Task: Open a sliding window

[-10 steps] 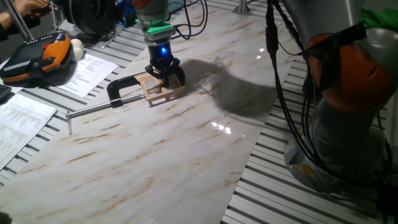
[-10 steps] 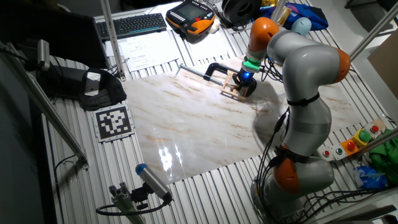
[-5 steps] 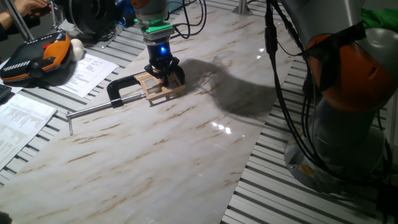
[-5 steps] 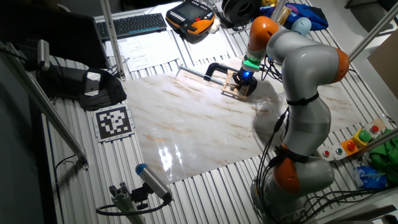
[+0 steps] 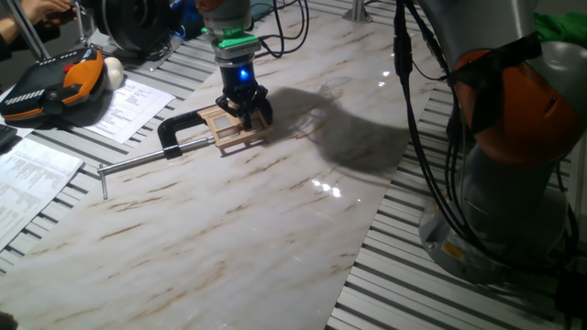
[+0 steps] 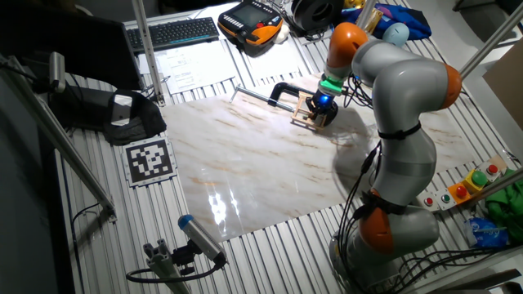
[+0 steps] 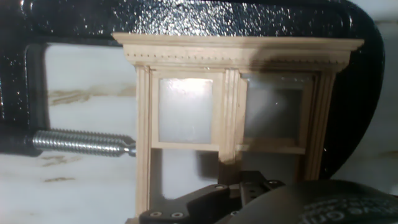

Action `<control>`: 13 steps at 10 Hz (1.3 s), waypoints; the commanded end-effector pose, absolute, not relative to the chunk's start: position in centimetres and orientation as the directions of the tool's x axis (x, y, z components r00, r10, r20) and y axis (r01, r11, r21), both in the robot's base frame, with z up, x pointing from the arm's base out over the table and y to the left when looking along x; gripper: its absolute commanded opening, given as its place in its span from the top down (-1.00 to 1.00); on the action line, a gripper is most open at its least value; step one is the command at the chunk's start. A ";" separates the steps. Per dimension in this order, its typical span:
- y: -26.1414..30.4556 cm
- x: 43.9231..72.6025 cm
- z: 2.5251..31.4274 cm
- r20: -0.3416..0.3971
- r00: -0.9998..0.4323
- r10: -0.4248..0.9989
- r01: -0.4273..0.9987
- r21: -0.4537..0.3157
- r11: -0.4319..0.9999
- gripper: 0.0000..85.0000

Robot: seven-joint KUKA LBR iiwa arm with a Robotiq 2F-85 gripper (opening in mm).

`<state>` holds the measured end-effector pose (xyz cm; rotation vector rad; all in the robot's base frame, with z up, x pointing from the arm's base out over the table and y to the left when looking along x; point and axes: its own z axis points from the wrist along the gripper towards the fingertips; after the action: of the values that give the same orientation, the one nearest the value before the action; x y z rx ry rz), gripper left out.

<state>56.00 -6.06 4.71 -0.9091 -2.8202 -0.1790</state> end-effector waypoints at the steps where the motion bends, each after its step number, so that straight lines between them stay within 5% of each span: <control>1: -6.0 55.9 4.7 0.203 -0.798 0.567 0.589 0.064 0.806 1.00; 13: -5.8 55.3 4.4 0.198 -0.795 0.573 0.594 0.069 0.801 1.00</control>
<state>55.32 -5.79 4.39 -0.9212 -2.8206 -0.1903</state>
